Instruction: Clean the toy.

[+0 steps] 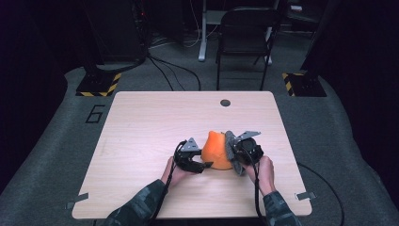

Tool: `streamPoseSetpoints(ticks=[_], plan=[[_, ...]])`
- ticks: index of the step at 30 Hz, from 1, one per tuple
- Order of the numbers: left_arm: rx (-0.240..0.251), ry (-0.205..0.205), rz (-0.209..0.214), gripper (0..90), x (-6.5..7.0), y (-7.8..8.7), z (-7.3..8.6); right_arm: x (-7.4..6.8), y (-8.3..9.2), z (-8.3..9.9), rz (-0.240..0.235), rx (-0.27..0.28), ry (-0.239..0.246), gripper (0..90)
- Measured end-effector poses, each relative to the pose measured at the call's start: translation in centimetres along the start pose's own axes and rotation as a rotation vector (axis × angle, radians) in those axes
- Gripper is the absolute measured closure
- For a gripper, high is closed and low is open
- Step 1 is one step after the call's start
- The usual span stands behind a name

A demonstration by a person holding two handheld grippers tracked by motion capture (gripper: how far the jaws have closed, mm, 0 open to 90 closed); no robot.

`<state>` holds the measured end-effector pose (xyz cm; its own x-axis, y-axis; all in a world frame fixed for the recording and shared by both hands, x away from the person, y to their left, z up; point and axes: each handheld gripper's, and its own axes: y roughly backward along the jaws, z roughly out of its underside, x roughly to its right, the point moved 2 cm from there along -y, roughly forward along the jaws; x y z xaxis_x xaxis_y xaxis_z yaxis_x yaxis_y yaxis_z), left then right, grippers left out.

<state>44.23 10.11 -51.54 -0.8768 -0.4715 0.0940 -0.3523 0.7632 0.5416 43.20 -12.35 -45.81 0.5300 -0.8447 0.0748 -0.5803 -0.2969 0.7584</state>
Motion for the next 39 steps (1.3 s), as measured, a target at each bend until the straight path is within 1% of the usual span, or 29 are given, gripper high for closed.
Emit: streamPoseSetpoints(ticks=[1,2,3,4,5,6,7,8,9,10,12,14,15,17,18,19,20,22,24,25,27,28,29,30,31,32,33,35,39], plan=[[-0.003,-0.003,0.010,27.7,0.0,0.1,0.1,0.1,-0.1,0.0,-0.004,-0.001,-0.002,77.8],[0.002,-0.012,0.001,25.7,0.0,0.1,0.1,0.1,-0.1,0.0,-0.010,-0.005,-0.013,77.8],[-0.005,-0.032,-0.002,23.8,0.0,0.3,0.2,0.2,-0.1,0.0,-0.009,-0.004,-0.011,77.8],[-0.006,-0.051,-0.008,20.2,0.2,0.5,0.2,0.2,-0.1,0.1,-0.007,-0.003,-0.009,77.8],[-0.007,-0.079,-0.014,15.3,0.4,0.7,0.2,0.2,-0.1,0.0,-0.006,-0.005,-0.005,77.8],[-0.003,-0.107,-0.021,16.2,0.6,1.0,0.2,0.1,-0.1,0.0,-0.001,-0.004,-0.003,77.8],[-0.003,-0.135,-0.028,14.8,0.6,1.1,0.2,0.1,-0.1,-0.1,0.003,-0.009,-0.005,77.8],[0.001,-0.144,-0.032,15.1,0.5,1.2,0.2,0.1,-0.1,-0.1,-0.001,-0.010,0.001,77.8],[0.019,-0.127,-0.011,14.3,0.3,1.1,0.4,0.2,-0.2,-0.1,-0.001,-0.006,-0.002,77.8],[0.024,-0.118,-0.007,13.6,0.2,1.1,0.5,0.2,-0.2,-0.1,-0.006,-0.006,-0.011,77.8],[0.006,-0.122,-0.009,14.1,0.0,0.7,0.9,0.3,-0.3,-0.1,-0.008,-0.003,-0.016,77.8],[-0.016,-0.138,-0.025,14.2,-0.1,0.2,1.3,0.4,-0.3,-0.1,-0.008,0.000,-0.014,77.8],[-0.019,-0.143,-0.024,14.0,-0.2,-0.1,1.4,0.4,-0.3,-0.1,-0.005,-0.004,-0.020,77.8],[-0.002,-0.142,-0.027,14.1,-0.3,-0.3,1.3,0.5,-0.4,-0.2,-0.005,-0.004,-0.009,77.8],[-0.001,-0.145,-0.021,14.4,-0.3,-0.4,1.2,0.5,-0.4,-0.2,-0.007,-0.006,-0.016,77.8],[0.012,-0.130,-0.010,14.4,-0.2,-0.6,1.1,0.6,-0.4,-0.2,-0.012,-0.005,-0.016,77.8],[0.008,-0.124,-0.009,15.0,-0.1,-0.8,1.1,0.6,-0.5,-0.2,-0.012,-0.004,-0.023,77.8],[-0.011,-0.157,-0.012,15.0,0.3,-1.3,1.1,0.6,-0.4,-0.1,-0.005,-0.007,-0.027,77.8],[-0.020,-0.192,-0.029,15.0,0.3,-1.5,0.9,0.6,-0.4,-0.1,-0.001,-0.009,-0.013,77.8],[-0.009,-0.188,-0.040,15.0,0.2,-1.5,0.9,0.6,-0.4,-0.1,0.001,-0.009,-0.017,77.8],[0.012,-0.194,-0.042,15.1,0.1,-1.6,0.9,0.6,-0.4,-0.2,0.001,-0.010,-0.021,77.7],[0.013,-0.203,-0.053,15.3,0.1,-1.7,0.9,0.6,-0.4,-0.1,0.002,-0.009,-0.023,77.8],[0.014,-0.215,-0.052,15.3,0.2,-1.8,1.0,0.6,-0.4,-0.1,0.003,-0.007,-0.029,77.8],[0.008,-0.230,-0.063,15.3,0.3,-1.9,1.0,0.6,-0.4,0.0,0.003,-0.005,-0.020,77.8],[0.005,-0.255,-0.080,15.5,0.4,-2.0,1.0,0.6,-0.4,0.0,0.004,-0.008,-0.026,77.8],[0.009,-0.257,-0.076,15.9,0.5,-2.1,1.0,0.6,-0.4,-0.1,0.006,-0.007,-0.026,77.8],[0.014,-0.267,-0.085,16.3,0.5,-2.1,1.0,0.6,-0.4,-0.1,0.006,-0.010,-0.026,77.8],[0.019,-0.279,-0.088,20.6,0.5,-2.0,0.9,0.7,-0.5,-0.1,0.000,-0.004,-0.029,77.8],[0.032,-0.305,-0.102,36.0,0.7,-2.0,0.8,0.9,-0.5,0.0,0.003,-0.003,-0.032,77.8]])
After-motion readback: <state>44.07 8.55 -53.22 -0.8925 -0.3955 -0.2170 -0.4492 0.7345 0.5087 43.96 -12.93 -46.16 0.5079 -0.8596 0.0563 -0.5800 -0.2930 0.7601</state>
